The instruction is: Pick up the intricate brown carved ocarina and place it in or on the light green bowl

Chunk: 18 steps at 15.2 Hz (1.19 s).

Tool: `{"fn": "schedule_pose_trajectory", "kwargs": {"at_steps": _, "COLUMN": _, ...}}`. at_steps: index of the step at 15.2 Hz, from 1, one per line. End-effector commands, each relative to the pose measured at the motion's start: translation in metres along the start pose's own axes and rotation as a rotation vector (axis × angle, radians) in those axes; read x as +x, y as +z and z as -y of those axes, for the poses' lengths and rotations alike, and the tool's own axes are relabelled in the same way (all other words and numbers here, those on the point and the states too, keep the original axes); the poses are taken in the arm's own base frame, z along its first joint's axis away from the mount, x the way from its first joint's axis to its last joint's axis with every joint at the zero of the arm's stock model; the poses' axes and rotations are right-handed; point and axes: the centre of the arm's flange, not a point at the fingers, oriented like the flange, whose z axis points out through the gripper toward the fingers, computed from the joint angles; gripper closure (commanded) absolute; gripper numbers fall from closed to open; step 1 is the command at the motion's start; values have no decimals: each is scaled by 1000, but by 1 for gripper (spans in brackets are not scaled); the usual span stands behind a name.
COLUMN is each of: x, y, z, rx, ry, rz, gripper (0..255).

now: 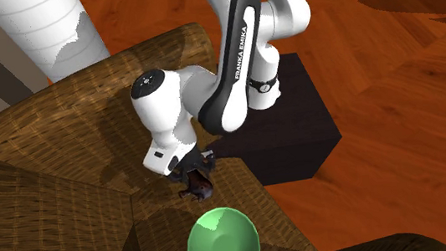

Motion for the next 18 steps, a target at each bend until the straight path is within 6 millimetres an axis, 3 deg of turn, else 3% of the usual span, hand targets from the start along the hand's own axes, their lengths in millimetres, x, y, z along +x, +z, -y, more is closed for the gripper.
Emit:
{"fn": "schedule_pose_trajectory", "kwargs": {"at_steps": 1, "x": 2, "y": -11, "z": 1, "rx": -1, "ry": -1, "rz": 2, "gripper": 255}}
{"fn": "schedule_pose_trajectory", "kwargs": {"at_steps": 18, "x": 18, "y": -99, "z": 7, "rx": -1, "ry": -1, "rz": 2, "gripper": 255}}
